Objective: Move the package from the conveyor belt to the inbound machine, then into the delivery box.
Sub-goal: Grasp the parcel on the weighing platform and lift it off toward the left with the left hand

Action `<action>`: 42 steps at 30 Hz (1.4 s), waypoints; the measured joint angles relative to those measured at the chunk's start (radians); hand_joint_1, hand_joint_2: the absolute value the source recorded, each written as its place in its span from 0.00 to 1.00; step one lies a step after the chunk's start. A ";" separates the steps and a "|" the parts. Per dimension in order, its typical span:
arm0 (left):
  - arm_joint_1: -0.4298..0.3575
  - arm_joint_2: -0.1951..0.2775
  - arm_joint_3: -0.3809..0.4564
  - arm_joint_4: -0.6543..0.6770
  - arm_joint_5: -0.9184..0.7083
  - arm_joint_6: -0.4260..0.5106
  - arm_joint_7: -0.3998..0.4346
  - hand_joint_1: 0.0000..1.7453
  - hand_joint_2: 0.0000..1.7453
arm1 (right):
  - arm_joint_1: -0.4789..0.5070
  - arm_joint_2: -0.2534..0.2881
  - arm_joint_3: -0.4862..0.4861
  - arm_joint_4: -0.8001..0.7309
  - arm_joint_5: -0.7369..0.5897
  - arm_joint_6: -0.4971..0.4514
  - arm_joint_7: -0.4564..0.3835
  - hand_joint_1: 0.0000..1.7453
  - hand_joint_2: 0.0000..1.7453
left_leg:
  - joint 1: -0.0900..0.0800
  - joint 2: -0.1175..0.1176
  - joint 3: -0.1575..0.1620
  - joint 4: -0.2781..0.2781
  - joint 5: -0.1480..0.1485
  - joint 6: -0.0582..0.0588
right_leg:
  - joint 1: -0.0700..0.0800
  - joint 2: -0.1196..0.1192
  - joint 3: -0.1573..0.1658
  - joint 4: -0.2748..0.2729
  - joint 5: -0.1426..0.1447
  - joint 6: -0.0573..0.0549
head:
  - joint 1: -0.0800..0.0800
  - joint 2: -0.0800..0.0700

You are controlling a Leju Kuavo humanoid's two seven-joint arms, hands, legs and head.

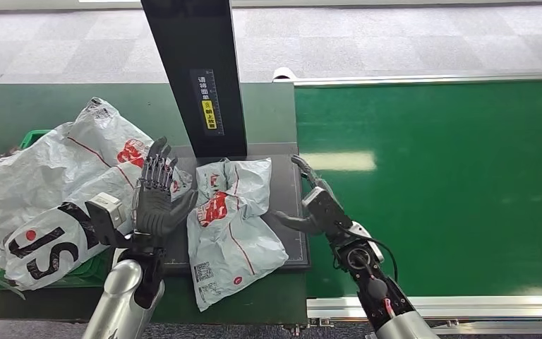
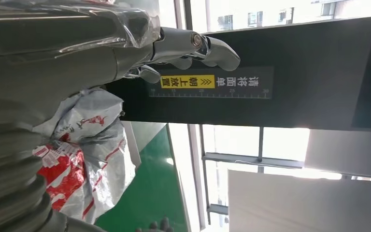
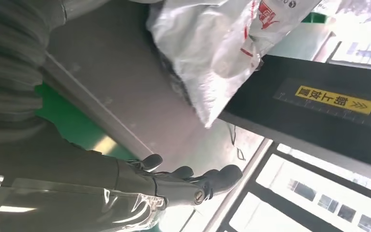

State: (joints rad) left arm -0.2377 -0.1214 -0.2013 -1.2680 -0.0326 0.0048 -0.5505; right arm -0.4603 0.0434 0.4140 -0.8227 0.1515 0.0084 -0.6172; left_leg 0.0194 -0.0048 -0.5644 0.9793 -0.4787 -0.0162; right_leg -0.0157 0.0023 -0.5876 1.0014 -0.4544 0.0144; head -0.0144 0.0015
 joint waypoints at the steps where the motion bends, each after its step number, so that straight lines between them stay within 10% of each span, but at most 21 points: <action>1: 0.003 0.003 -0.003 -0.001 -0.014 -0.009 0.001 0.00 1.00 | 0.017 -0.015 -0.015 -0.019 -0.024 0.022 -0.004 0.00 1.00 | 0.000 0.000 0.000 0.000 0.000 0.000 | 0.000 0.000 0.000 0.000 0.000 0.000 | 0.000 0.000; 15: 0.032 0.047 -0.123 -0.011 -0.315 -0.111 0.036 0.00 1.00 | 0.263 -0.141 -0.169 -0.331 -0.145 0.085 0.020 0.00 1.00 | 0.000 -0.001 0.000 0.000 0.000 0.000 | 0.000 -0.001 0.000 0.000 0.000 0.000 | 0.000 0.000; 39: -0.090 0.064 -0.292 0.278 -0.960 -0.056 0.384 0.01 1.00 | 0.302 -0.123 -0.228 -0.418 -0.008 0.100 0.022 0.00 1.00 | 0.000 -0.001 0.005 -0.001 -0.001 0.000 | 0.000 -0.001 0.007 0.000 -0.001 0.000 | 0.000 0.000; 42: -0.101 0.055 -0.293 0.310 -0.984 -0.033 0.400 0.60 1.00 | 0.301 -0.115 -0.229 -0.418 0.005 0.099 0.023 0.00 1.00 | 0.000 -0.001 0.009 -0.001 -0.002 0.000 | 0.000 -0.001 0.012 -0.001 -0.002 0.000 | 0.000 0.000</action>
State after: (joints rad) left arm -0.3388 -0.0666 -0.4948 -0.9579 -1.0171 -0.0286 -0.1510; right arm -0.1594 -0.0717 0.1854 -1.2406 0.1562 0.1069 -0.5946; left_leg 0.0194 -0.0058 -0.5551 0.9781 -0.4808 -0.0157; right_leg -0.0157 0.0013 -0.5758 1.0008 -0.4562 0.0148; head -0.0147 0.0015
